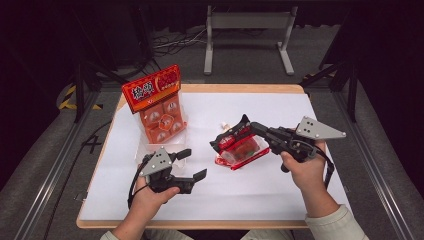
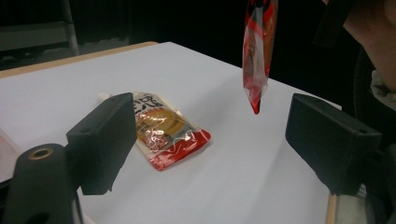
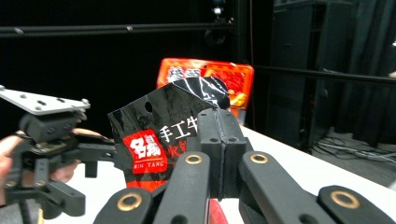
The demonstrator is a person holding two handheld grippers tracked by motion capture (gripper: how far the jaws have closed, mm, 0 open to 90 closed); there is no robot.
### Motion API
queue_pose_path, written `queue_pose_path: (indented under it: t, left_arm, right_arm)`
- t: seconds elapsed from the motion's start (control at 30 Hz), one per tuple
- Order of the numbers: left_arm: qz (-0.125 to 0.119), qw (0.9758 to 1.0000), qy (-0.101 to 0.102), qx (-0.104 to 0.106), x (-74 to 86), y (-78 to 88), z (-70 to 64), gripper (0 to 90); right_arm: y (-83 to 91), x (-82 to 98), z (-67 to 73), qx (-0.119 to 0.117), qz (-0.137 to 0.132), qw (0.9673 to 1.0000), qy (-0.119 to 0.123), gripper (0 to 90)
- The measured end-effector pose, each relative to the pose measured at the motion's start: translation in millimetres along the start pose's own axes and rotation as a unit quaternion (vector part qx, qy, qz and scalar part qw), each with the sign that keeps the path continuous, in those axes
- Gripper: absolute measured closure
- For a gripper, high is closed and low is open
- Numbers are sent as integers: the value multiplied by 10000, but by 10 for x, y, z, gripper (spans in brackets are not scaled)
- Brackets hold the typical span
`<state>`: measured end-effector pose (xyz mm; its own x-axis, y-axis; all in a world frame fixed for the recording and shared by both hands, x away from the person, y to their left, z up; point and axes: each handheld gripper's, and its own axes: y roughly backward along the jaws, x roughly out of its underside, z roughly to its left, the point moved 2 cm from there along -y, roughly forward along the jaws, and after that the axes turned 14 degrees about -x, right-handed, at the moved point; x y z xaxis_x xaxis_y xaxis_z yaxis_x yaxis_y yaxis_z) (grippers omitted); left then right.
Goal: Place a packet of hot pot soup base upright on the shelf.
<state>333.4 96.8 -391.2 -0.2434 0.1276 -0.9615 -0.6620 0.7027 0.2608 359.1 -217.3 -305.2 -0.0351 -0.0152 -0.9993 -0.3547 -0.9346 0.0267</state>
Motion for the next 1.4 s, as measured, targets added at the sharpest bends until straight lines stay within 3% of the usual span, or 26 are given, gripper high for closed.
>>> queue_pose_path:
  t: [0.33,0.57,0.9,1.2,1.4]
  left_arm:
    - [-116,9995,-107,258,-40,9,-89,263]
    - [-157,9994,-155,269,-51,-3,-118,271]
    - [-208,9992,-221,244,-69,-15,-137,323]
    - [-107,9993,-249,245,-35,-81,-156,457]
    - [115,9997,-72,213,22,-123,-159,470]
  right_arm:
    - [-199,101,180,-130,29,9999,-27,900]
    - [-289,149,261,-160,-34,9999,16,900]
    - [-482,302,348,-246,28,9996,-157,900]
    - [-584,353,407,-316,31,9994,-143,900]
    - [-597,370,417,-251,32,9996,-103,900]
